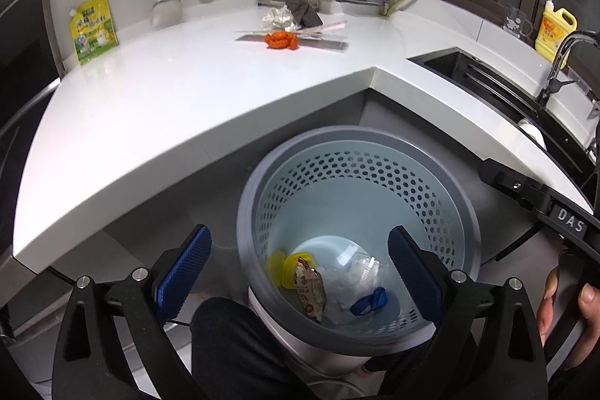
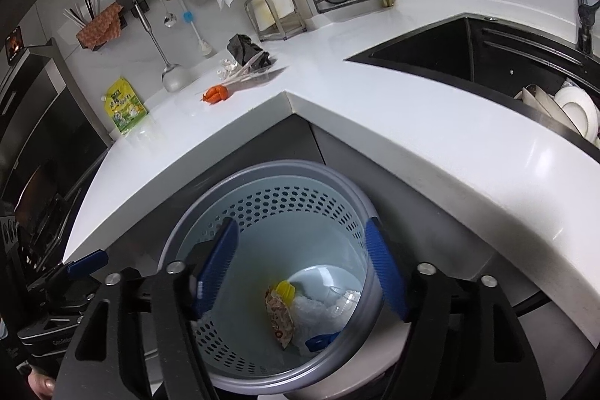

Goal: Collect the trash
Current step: 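Move both tools back toward the receipt and orange peel on the counter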

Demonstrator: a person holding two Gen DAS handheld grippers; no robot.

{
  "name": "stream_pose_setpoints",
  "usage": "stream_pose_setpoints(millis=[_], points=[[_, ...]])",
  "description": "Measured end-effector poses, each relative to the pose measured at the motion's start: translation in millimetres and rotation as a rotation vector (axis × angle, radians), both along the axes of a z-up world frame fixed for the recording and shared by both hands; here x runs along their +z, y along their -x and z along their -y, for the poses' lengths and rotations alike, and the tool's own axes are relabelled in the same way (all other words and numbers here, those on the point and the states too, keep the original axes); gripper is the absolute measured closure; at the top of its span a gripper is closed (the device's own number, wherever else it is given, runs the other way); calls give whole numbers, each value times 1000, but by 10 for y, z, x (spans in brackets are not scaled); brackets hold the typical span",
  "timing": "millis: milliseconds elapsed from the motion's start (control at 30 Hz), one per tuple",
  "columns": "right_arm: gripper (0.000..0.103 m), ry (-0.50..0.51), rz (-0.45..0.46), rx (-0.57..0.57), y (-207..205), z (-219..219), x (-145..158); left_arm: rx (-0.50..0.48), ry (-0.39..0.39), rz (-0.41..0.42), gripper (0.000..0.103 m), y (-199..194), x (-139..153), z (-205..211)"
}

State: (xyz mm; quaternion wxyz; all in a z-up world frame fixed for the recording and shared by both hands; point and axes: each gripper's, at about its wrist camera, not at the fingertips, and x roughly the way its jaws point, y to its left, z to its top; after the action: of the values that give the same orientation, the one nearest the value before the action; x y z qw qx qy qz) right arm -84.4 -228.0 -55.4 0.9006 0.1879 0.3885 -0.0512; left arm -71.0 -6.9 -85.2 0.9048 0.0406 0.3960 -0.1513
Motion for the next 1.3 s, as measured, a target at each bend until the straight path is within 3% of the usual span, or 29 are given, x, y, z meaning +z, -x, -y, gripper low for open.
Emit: stream_pose_setpoints(millis=[600, 900, 1300], points=[[20, 92, 107, 63, -390, 124, 418, 97, 44, 134, 6, -369, 551, -114], [20, 125, 101, 161, -984, 107, 511, 157, 51, 193, 6, -715, 731, -107], [20, 181, 60, 256, -1878, -63, 423, 238, 63, 161, 6, -1320, 662, -202]])
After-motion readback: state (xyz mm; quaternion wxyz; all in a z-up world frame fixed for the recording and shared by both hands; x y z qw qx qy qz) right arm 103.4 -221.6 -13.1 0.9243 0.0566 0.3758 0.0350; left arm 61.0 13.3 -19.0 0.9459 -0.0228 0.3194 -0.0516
